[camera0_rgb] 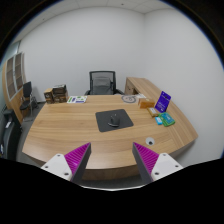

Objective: Arrange mouse

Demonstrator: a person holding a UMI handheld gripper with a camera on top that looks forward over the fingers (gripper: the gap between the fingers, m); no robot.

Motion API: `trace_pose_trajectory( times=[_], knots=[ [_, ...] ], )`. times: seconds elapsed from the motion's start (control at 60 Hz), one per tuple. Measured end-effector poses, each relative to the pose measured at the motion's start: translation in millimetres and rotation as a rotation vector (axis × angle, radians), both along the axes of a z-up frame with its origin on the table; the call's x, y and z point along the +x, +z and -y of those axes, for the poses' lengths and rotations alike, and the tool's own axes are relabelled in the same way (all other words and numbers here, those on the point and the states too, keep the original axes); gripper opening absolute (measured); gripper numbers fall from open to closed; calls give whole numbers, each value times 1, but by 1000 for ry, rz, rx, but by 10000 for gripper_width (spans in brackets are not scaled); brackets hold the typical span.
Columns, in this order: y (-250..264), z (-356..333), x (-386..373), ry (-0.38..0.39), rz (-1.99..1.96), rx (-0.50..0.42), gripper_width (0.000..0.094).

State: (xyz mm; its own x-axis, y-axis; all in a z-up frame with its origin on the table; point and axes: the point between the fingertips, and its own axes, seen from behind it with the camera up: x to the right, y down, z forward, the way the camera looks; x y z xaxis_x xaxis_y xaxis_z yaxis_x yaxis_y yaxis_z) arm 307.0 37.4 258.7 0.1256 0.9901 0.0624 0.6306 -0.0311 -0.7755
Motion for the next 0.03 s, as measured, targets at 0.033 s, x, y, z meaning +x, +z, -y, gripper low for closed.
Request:
trace_pose_trajectory(
  times=[0.033],
  knots=[
    [0,0,2,2,-1,-6,853]
  ],
)
